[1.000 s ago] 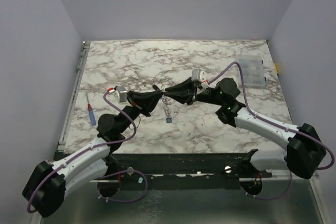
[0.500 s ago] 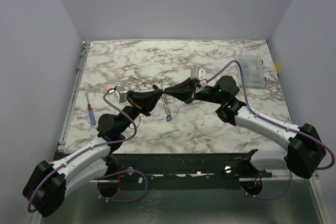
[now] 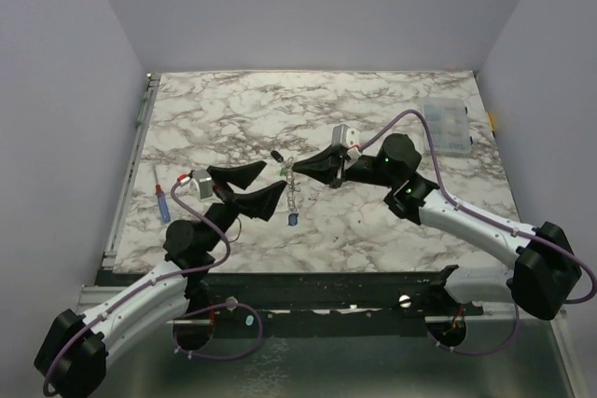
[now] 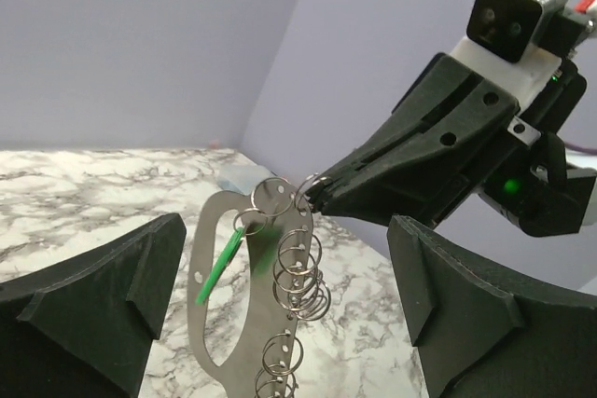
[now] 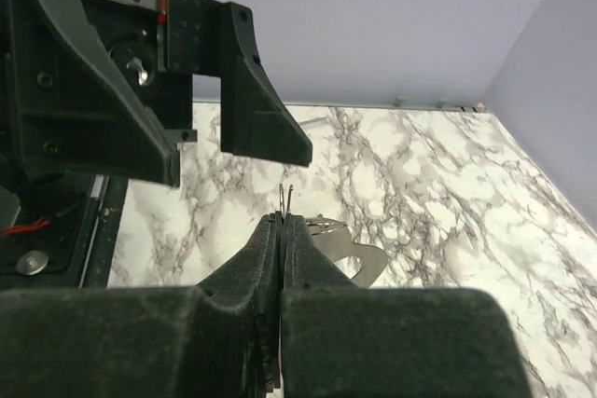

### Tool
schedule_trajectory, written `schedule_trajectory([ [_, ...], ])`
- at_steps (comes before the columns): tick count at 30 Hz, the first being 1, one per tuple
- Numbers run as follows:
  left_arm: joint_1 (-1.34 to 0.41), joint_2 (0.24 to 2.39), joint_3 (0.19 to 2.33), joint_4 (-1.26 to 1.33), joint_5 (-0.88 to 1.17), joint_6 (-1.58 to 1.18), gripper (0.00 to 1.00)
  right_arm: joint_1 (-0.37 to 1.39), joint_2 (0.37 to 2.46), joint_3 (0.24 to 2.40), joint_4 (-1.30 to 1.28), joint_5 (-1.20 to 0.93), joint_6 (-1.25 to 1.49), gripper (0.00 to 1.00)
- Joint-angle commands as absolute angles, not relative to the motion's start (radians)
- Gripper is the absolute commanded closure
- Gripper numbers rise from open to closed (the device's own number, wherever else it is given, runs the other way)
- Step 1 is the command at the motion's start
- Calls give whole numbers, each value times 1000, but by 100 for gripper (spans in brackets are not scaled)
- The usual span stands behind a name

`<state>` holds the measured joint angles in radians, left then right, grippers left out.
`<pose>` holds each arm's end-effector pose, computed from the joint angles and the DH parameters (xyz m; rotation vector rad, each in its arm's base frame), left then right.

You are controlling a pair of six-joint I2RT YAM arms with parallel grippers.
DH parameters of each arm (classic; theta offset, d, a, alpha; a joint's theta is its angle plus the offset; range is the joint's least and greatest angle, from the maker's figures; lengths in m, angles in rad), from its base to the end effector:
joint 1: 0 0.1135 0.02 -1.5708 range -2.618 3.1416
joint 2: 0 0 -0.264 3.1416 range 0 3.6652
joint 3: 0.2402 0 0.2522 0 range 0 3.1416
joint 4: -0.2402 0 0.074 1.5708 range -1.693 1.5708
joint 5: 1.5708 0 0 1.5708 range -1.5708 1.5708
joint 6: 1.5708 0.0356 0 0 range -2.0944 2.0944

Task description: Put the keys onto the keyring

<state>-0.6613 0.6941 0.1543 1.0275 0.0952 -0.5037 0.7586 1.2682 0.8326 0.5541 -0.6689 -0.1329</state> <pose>0.1200 -0.0977 0.2592 0.1807 1.1356 -1.0940 0.1953 0.2155 0.3286 -1.1380 1.0645 0.9827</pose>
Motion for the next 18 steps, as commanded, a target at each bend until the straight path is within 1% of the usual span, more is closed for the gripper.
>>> schedule_trajectory([
  [1,-662,591,178,821,-37,-499,1,765,1223,820,516,-621,-194,99],
  [6,-663,528,289,513,-163,-513,1,765,1189,782,520,-596,-250,99],
  [9,-663,536,375,373,-171,-479,1,765,1165,745,551,-592,-309,99],
  [13,-661,610,530,145,-161,-453,1,765,1114,636,688,-603,-418,99],
  [16,-663,728,706,-71,-157,-390,1,765,1092,561,792,-610,-500,99],
  [18,-660,797,781,-163,-115,-345,1,765,1088,509,870,-608,-544,99],
])
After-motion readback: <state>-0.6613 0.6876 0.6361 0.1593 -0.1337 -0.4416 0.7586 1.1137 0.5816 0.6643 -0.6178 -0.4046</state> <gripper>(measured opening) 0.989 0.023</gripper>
